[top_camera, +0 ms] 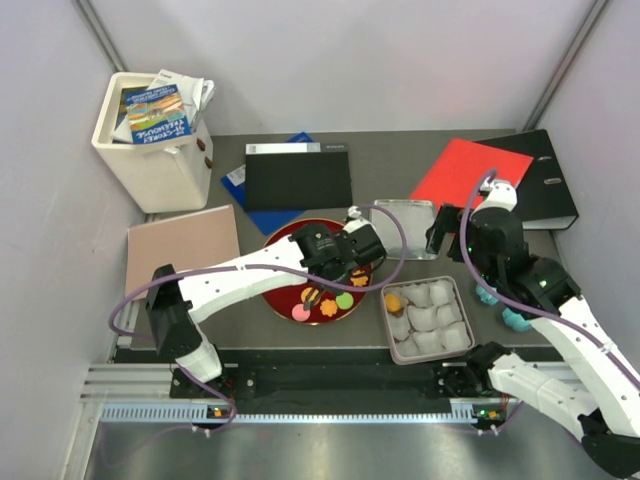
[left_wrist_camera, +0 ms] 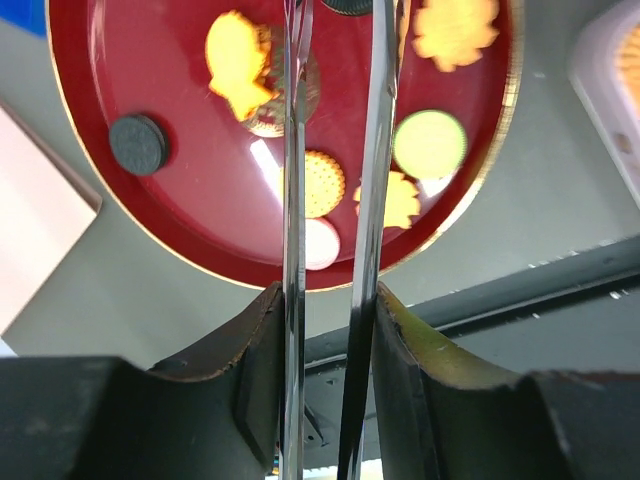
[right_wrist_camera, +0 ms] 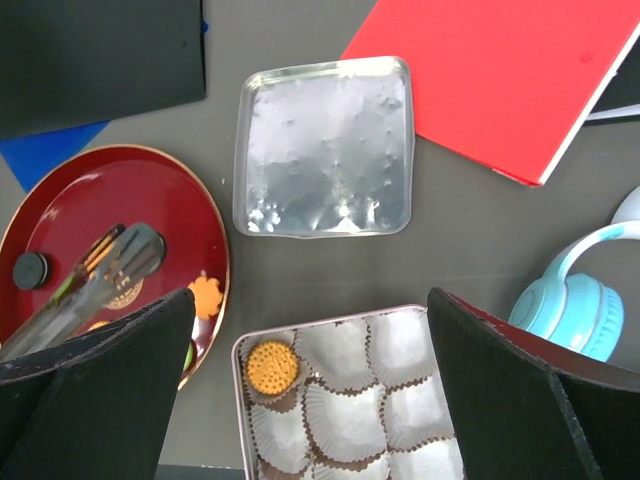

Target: Pack the cookies

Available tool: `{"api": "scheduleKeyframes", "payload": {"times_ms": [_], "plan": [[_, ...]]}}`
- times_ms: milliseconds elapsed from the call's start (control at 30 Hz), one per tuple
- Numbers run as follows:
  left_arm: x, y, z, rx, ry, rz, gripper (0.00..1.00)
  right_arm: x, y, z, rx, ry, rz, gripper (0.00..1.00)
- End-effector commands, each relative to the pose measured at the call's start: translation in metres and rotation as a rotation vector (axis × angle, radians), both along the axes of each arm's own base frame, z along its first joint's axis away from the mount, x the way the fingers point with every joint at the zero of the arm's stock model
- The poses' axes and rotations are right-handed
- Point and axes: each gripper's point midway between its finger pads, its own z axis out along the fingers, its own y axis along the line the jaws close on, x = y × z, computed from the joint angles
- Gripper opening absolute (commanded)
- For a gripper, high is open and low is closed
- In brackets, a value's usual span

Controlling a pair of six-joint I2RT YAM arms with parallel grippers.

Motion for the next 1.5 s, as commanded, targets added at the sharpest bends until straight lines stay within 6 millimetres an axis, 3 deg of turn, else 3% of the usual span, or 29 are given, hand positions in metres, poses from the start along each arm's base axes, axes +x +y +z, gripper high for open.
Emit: {"api": "scheduleKeyframes", "payload": {"times_ms": [0, 167, 333, 533, 867, 1200, 1467], "plan": [[-0.007, -0.023, 0.033, -0.105, -0.048, -0.108, 0.29, 0.005, -0.012, 0.036, -0.01, -0.083, -0.049, 0.99], [-0.03, -0.053, 0.035, -0.158, -0.02, -0.24, 0.27, 0.011, -0.035, 0.046, -0.06, -0.08, -0.154, 0.99], [-0.047, -0.076, 0.039, -0.217, 0.0, -0.343, 0.26, 0.012, -0.055, 0.035, -0.081, -0.035, -0.271, 0.99], [-0.053, -0.089, 0.048, -0.25, -0.012, -0.414, 0.25, 0.01, -0.066, 0.02, -0.027, 0.009, -0.344, 0.99], [-0.063, -0.112, 0.038, -0.259, 0.008, -0.511, 0.26, 0.013, -0.064, 0.028, 0.036, 0.007, -0.347, 0.99], [-0.058, -0.132, 0.013, -0.24, 0.009, -0.533, 0.26, 0.015, -0.057, 0.029, 0.058, 0.002, -0.317, 0.99], [-0.044, -0.132, 0.001, -0.182, -0.031, -0.506, 0.29, 0.014, -0.055, 0.03, 0.064, 0.006, -0.304, 0.99]]}}
